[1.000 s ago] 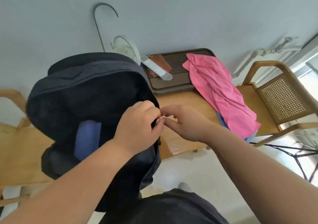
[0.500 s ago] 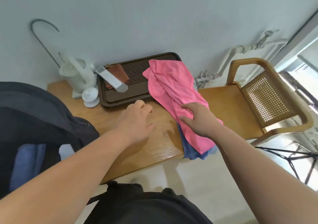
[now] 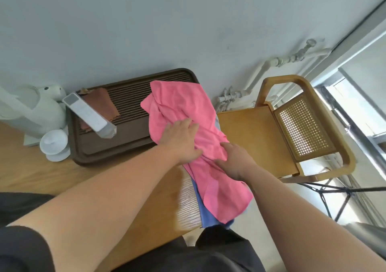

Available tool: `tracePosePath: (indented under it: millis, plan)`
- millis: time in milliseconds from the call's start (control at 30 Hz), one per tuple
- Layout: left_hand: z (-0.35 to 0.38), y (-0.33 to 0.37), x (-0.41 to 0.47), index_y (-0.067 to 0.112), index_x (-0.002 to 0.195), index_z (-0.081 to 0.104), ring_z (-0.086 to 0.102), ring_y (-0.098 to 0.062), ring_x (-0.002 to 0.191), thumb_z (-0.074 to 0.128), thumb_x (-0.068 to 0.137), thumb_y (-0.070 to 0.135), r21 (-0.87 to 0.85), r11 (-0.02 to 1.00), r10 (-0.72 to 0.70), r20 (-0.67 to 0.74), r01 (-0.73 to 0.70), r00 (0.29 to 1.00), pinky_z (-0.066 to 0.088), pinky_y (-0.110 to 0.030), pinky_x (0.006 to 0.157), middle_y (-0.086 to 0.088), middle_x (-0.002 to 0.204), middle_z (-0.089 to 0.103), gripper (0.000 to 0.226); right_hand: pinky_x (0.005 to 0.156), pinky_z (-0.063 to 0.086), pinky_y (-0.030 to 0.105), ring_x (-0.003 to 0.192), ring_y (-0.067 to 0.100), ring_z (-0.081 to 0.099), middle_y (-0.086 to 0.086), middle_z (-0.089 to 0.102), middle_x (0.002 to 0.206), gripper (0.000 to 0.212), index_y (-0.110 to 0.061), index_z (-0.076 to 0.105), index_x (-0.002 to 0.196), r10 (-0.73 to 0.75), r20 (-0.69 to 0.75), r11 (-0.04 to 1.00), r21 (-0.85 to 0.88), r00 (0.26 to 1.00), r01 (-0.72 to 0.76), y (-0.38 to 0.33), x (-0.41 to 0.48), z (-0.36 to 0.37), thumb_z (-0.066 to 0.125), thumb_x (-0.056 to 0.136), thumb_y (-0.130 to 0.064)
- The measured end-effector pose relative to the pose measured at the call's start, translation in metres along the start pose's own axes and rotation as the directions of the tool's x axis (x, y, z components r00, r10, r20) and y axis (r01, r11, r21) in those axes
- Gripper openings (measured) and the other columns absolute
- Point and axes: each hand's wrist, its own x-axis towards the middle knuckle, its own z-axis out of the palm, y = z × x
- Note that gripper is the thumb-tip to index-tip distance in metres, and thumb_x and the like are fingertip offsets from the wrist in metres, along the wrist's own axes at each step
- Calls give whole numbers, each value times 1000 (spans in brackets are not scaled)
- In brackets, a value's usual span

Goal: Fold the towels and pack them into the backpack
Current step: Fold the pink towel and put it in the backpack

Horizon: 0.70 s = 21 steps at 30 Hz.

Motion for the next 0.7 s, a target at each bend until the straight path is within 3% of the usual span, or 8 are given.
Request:
tracePosePath:
  millis: [100, 167, 267, 433, 500, 600, 700]
  plan:
    - [-1, 4, 30, 18, 158, 15, 8, -28, 153, 55, 87, 59, 78, 997, 7, 107, -16, 994, 7, -59, 121, -5, 167, 10, 91, 111, 37, 47, 139, 33, 40, 7, 37, 157, 75, -22, 30, 155, -2, 23, 1000, 14, 1000, 1, 9, 18, -6, 59, 91, -48]
    - [3, 7, 41, 17, 159, 13, 4, -28, 154, 54, 90, 53, 107, 994, -10, 160, -7, 987, 2, -61, 120, -5, 167, 9, 88, 112, 37, 46, 139, 33, 39, 8, 36, 157, 73, -21, 29, 155, -4, 54, 1000, 25, 999, 3, 17, 28, -9, 58, 93, -44]
    - [7, 9, 52, 16, 151, 30, 24, -32, 144, 52, 93, 42, 139, 990, -44, 118, 27, 992, 10, -61, 119, -11, 152, 32, 67, 108, 40, 44, 135, 35, 43, 11, 41, 152, 69, -17, 32, 153, -30, 95, 999, 24, 995, 28, 25, 44, -14, 58, 94, -42]
    - [7, 21, 50, 20, 115, 57, 50, -29, 115, 45, 94, 19, 235, 967, -118, 54, 102, 992, 33, -48, 105, -6, 118, 59, 24, 110, 38, 37, 140, 32, 40, 11, 36, 158, 63, -19, 28, 155, -209, 219, 978, 57, 953, 202, 36, 66, -20, 53, 99, -30]
    - [7, 27, 46, 20, 102, 59, 56, -30, 106, 45, 93, 18, 153, 978, -145, 15, 141, 989, 36, -45, 98, -6, 109, 63, 16, 110, 37, 38, 140, 33, 39, 10, 35, 159, 64, -20, 26, 156, -265, 231, 963, 21, 936, 267, 38, 71, -26, 52, 99, -32]
    - [-2, 43, 34, 22, 89, 46, 58, -30, 93, 45, 97, 26, -25, 978, -209, -111, 208, 972, 37, -47, 98, -4, 96, 64, 9, 110, 37, 45, 139, 34, 39, 5, 38, 157, 70, -29, 26, 156, -345, 197, 933, -36, 918, 358, 39, 77, -35, 56, 94, -40]
    - [-16, 56, 14, 20, 87, 38, 52, -34, 84, 47, 99, 28, -206, 937, -324, -204, 283, 924, 40, -43, 77, -7, 84, 61, 17, 103, 44, 45, 131, 34, 47, 4, 48, 148, 66, -39, 32, 152, -393, 231, 908, -59, 890, 416, 42, 78, -43, 56, 90, -45]
